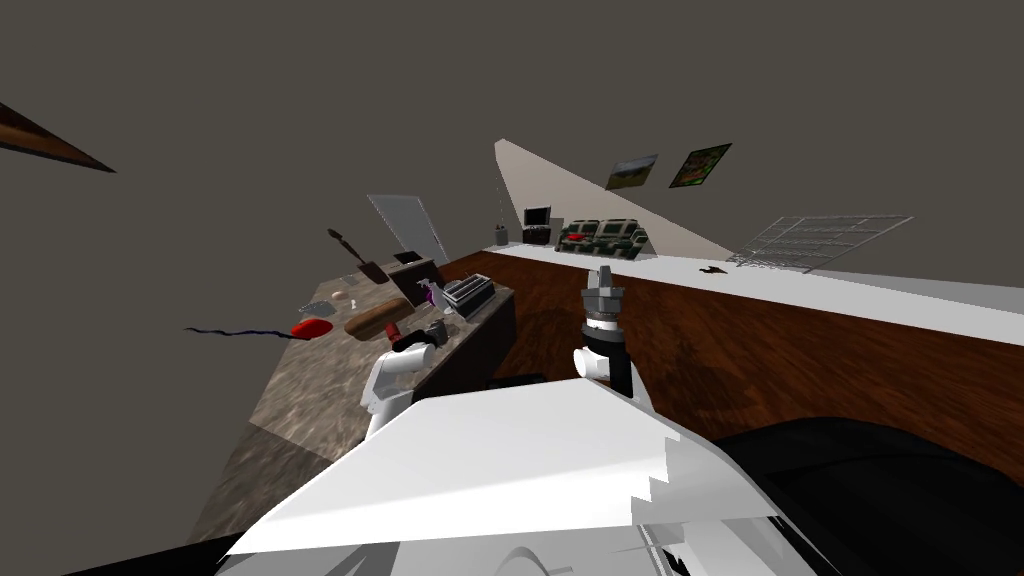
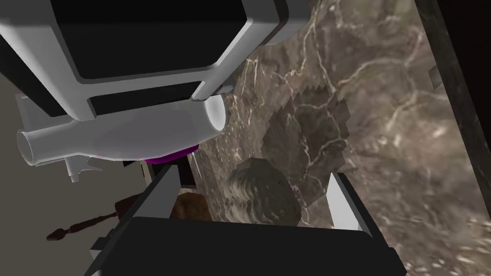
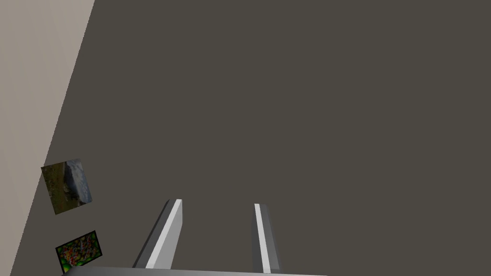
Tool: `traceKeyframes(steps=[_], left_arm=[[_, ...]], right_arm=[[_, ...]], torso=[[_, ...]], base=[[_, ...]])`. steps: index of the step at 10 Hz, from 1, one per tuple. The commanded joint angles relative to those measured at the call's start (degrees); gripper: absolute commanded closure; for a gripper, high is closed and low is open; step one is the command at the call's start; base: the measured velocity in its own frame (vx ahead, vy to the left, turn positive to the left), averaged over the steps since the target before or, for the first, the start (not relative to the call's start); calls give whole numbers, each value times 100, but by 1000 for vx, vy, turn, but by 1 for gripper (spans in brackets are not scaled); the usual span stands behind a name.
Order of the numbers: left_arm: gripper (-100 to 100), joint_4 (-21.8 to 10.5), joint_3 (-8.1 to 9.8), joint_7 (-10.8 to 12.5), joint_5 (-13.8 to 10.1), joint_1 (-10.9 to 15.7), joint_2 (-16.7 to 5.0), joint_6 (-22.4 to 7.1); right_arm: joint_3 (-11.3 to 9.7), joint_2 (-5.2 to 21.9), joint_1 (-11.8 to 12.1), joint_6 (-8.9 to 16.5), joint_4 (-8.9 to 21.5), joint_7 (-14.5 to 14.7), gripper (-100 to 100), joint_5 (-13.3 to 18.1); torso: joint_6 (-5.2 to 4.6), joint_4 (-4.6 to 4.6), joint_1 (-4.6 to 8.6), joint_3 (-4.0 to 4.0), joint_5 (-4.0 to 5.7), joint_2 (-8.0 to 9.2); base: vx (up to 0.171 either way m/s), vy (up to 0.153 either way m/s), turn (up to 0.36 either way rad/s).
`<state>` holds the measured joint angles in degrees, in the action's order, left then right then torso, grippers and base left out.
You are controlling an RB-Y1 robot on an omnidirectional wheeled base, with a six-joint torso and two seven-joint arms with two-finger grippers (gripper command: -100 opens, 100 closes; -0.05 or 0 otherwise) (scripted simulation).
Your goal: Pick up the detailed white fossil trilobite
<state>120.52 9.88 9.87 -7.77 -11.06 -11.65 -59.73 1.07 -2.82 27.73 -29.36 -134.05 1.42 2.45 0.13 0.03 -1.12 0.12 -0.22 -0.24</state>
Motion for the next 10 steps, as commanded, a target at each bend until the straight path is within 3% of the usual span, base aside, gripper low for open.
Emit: traceKeyframes(steps=[1,2,3,4,10], left_arm=[[-100,-125,174,71,-83,-63,-35,-117],[-100,-142,134,30,-100,-19,-59,-28],[0,-160,154,37,-112,-19,-69,-36],[-100,-339,226,37,-139,63,-119,38],[-100,-878,449,41,-226,307,-270,257]], right_arm=[[0,0,0,0,0,0,0,0],[0,0,0,0,0,0,0,0],[-1,-2,-1,0,0,0,0,0],[-2,-2,-1,0,0,0,0,0],[-3,-3,-1,0,0,0,0,0]], torso=[[0,0,0,0,0,0],[-1,0,3,0,0,1],[-3,-3,57,-8,9,14],[-4,-6,94,-14,19,24],[-4,-8,112,-19,24,33]], base=[[66,249,-6],[19,94,-22],[-8,2,-16],[-12,-8,-85],[-19,-15,-63]])
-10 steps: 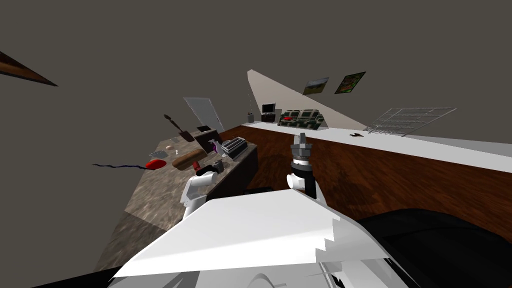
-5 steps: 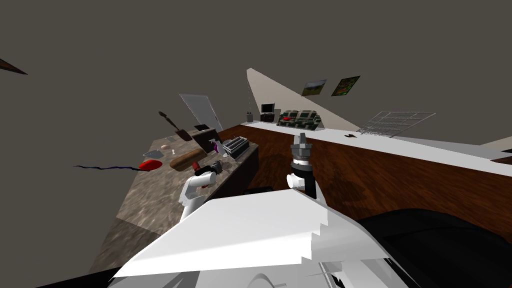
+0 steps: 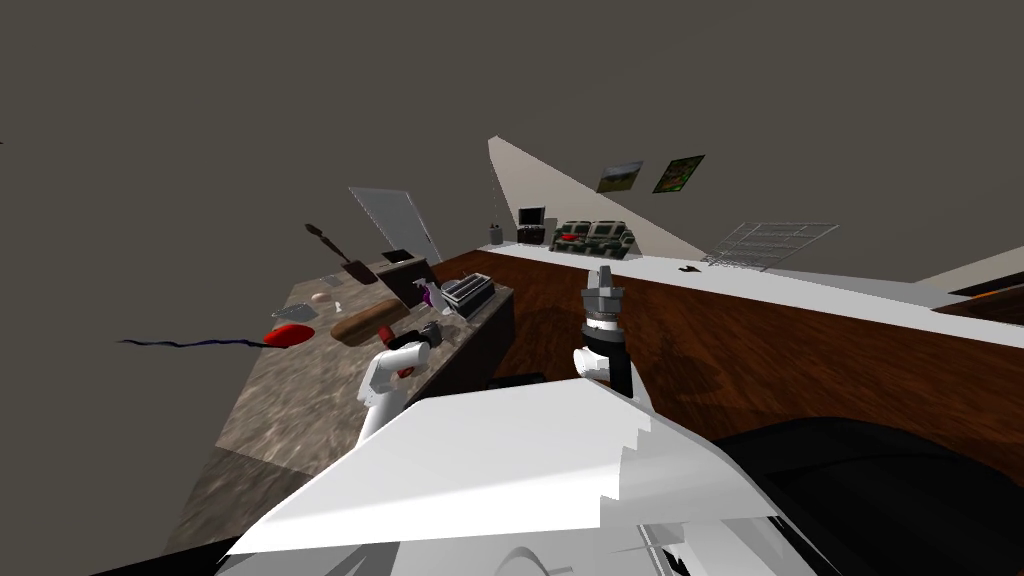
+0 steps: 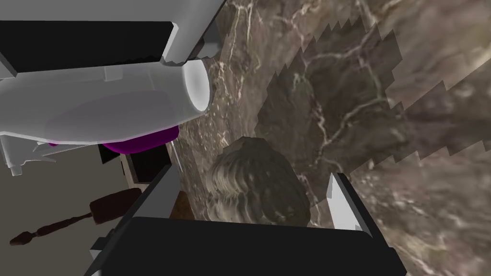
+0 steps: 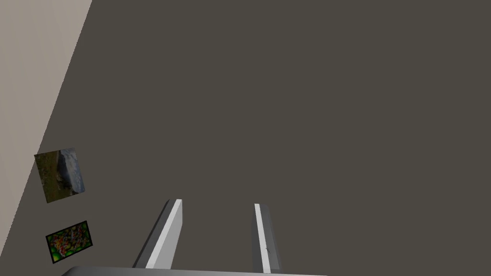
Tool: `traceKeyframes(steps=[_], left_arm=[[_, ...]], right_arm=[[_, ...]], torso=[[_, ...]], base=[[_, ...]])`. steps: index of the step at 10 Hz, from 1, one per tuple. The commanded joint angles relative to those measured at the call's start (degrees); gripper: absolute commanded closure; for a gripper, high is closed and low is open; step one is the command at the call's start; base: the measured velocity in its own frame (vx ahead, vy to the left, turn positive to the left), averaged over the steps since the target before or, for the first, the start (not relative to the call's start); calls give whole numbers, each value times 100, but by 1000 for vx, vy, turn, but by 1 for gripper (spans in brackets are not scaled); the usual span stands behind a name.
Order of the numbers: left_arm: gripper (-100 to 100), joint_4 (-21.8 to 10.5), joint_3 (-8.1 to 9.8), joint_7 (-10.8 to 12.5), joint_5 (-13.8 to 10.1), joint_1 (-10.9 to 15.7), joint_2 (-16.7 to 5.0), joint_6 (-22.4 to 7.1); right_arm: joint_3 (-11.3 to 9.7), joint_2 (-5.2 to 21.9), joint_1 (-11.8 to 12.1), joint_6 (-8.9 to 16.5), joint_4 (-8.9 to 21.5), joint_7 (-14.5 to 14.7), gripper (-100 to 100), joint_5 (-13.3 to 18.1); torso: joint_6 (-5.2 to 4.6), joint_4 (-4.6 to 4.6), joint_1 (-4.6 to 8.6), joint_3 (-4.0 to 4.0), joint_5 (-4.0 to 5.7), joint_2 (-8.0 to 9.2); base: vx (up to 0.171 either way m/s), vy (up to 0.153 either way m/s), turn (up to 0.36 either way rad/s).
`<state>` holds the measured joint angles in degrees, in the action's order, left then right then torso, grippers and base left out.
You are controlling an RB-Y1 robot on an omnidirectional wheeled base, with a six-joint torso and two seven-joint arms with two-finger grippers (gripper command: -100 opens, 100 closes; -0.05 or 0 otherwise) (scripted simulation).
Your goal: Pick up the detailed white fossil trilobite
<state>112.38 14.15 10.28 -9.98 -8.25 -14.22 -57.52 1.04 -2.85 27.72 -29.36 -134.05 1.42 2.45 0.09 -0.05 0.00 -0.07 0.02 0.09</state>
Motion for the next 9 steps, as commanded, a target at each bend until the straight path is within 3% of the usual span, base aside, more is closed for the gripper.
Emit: traceKeyframes(steps=[1,2,3,7,8,9], left_arm=[[-100,-245,96,0,-35,107,-64,109],[-100,-174,69,-9,-49,65,-59,78],[100,-196,78,-11,-55,73,-65,99],[100,-196,75,-12,-54,69,-63,98],[0,-197,75,-12,-54,68,-62,97],[100,25,-15,-1,9,-15,12,0]], right_arm=[[0,0,0,0,0,0,0,0],[0,0,0,0,0,0,0,0],[0,0,0,0,0,0,0,0],[0,0,0,0,0,0,0,0],[0,0,0,0,0,0,0,0],[0,0,0,0,0,0,0,0]], torso=[[0,0,0,0,0,0],[-1,0,1,0,0,0],[1,0,-1,1,0,-1],[1,-1,-4,2,1,-5],[1,-2,-3,1,3,-5],[1,-2,-2,1,3,-4]], base=[[-19,-19,-102],[-9,-7,-21],[0,0,0],[0,0,0],[0,0,0],[17,11,111]])
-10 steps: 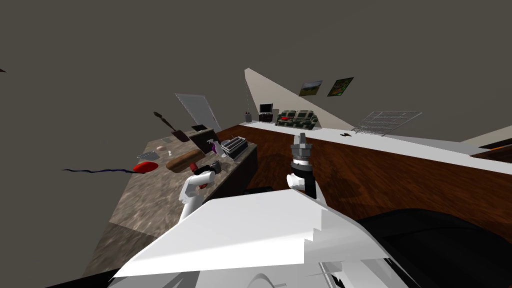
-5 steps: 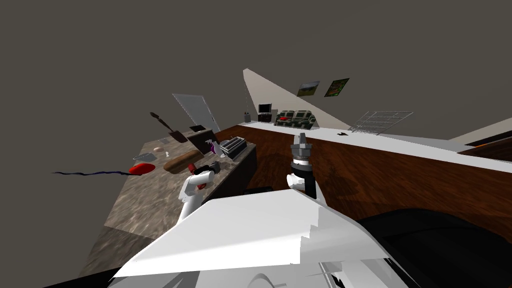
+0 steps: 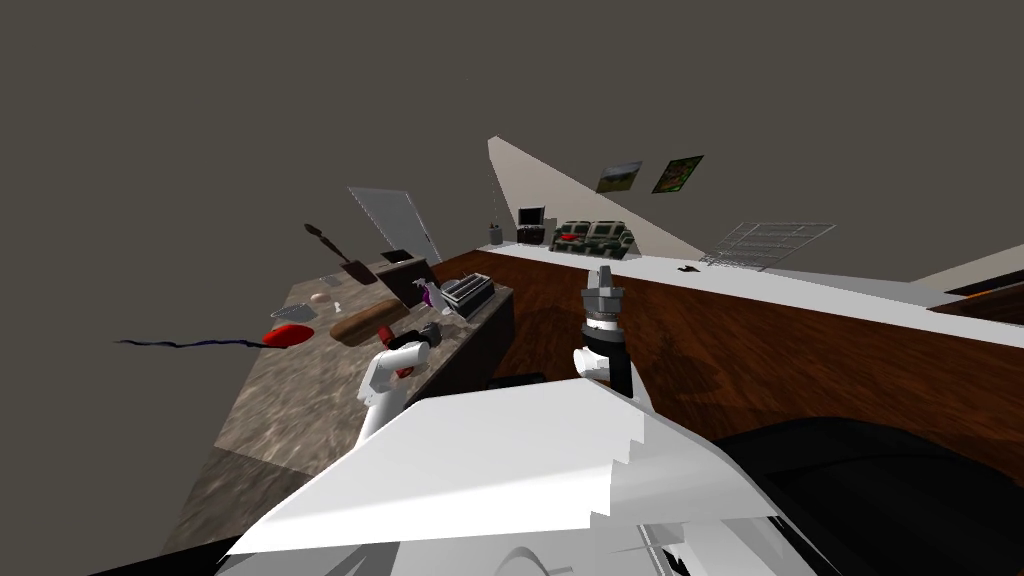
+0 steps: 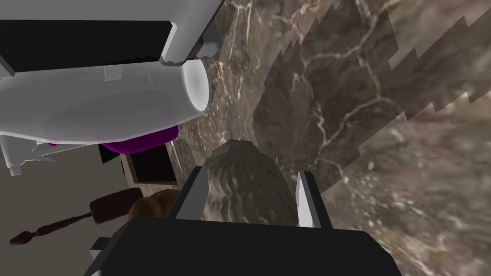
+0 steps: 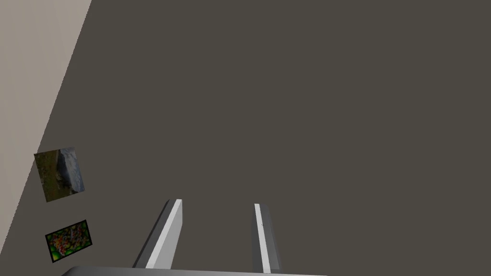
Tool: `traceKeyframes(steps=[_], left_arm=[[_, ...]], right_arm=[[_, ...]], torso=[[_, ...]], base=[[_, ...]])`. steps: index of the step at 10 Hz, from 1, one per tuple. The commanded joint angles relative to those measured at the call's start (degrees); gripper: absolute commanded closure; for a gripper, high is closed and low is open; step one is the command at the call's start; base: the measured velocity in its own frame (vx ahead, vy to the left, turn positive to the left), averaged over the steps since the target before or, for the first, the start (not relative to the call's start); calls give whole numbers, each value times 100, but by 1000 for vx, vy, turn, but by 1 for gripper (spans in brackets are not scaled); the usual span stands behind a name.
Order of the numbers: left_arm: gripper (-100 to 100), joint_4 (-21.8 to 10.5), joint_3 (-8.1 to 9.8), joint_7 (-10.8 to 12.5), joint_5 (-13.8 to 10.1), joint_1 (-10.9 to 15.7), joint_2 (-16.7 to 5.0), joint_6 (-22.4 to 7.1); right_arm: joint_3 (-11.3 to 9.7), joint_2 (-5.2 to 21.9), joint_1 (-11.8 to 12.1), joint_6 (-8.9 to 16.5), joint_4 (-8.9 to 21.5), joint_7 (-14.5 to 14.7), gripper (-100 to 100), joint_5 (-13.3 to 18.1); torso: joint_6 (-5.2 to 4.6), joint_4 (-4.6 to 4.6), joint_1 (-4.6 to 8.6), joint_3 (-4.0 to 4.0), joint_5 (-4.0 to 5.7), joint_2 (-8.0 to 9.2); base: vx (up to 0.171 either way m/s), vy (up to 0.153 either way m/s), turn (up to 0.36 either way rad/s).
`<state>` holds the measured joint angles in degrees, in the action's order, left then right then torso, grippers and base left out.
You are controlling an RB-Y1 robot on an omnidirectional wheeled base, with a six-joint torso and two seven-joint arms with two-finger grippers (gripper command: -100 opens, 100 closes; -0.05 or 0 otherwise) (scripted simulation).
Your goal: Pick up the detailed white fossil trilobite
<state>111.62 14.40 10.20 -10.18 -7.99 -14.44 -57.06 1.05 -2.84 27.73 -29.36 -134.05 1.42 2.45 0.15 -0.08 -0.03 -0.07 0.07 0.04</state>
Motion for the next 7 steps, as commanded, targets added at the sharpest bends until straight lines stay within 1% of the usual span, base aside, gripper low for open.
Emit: traceKeyframes(steps=[1,3,5,6,7], left_arm=[[100,191,-77,6,43,-82,60,-83],[100,551,-225,4,101,-245,160,-229],[100,730,-299,3,130,-326,211,-302],[100,645,-272,5,122,-280,191,-275],[0,655,-279,8,127,-282,197,-284]], right_arm=[[0,0,0,0,0,0,0,0],[0,0,0,0,0,0,0,0],[0,0,0,0,0,0,0,0],[0,0,0,0,0,0,0,0],[0,0,-1,0,0,0,0,0]], torso=[[0,0,0,0,0,0],[0,-2,-5,-2,1,1],[-4,-3,0,-1,2,-1],[-6,-4,2,-2,3,0],[-6,-5,5,-4,5,4]], base=[[23,19,110],[27,27,115],[26,16,63],[8,6,5],[0,0,0]])
